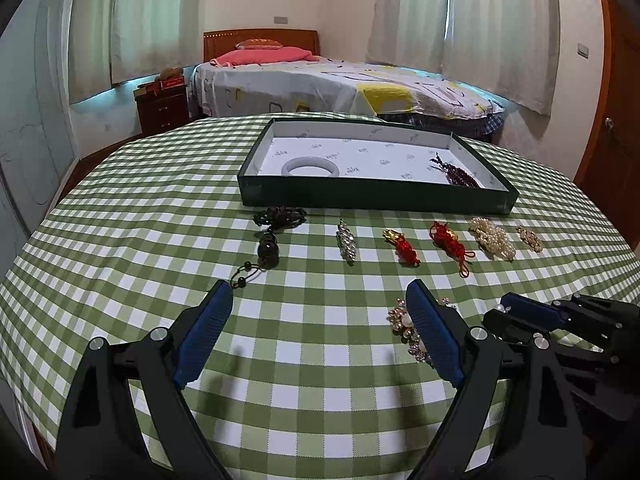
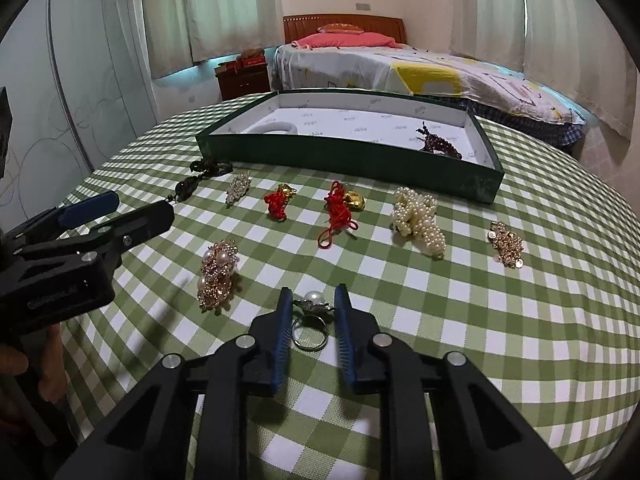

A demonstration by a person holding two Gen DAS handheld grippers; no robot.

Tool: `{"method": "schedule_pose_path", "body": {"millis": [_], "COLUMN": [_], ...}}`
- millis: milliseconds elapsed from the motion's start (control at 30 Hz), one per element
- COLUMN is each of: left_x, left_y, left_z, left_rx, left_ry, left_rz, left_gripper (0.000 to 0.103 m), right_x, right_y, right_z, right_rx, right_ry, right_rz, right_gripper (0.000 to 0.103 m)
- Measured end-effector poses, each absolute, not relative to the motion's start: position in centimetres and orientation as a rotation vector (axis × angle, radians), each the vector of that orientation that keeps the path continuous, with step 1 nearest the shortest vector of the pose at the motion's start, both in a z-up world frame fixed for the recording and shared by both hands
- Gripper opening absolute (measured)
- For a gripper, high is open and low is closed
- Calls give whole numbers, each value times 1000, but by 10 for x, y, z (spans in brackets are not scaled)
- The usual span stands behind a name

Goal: Organize jewelry
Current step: 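Grasp the gold pearl brooch with the left tool while the right tool holds the ring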

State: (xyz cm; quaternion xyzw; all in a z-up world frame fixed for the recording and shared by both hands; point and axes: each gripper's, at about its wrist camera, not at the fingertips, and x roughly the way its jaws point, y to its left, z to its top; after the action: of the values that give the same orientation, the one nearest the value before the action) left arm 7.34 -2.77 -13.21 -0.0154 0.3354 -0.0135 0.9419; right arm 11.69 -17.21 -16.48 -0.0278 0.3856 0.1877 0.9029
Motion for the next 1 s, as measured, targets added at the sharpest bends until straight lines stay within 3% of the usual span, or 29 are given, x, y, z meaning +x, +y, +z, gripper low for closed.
{"method": "schedule_pose_path", "body": {"millis": [433,800,933,1000], "left_x": [76,86,84,82], "left_y": [-65,-88,-85,-83], "left_z": [-138,-159,-159,-159], "left_rx": [-1,53,35,27], "left_ry": [729,815,803,797], "left_rz": [-109,-151,-191,-200], "left_gripper": [85,56,40,39], "right_x": [115,115,115,115], "right_y": [-208,-232,-232,-232], "right_z": [-154,-158,-158,-158], "right_rx": [10,88,88,88], "right_ry": [752,746,745,745], "right_rz": [306,282,283,282], "right_gripper": [22,22,22,22]}}
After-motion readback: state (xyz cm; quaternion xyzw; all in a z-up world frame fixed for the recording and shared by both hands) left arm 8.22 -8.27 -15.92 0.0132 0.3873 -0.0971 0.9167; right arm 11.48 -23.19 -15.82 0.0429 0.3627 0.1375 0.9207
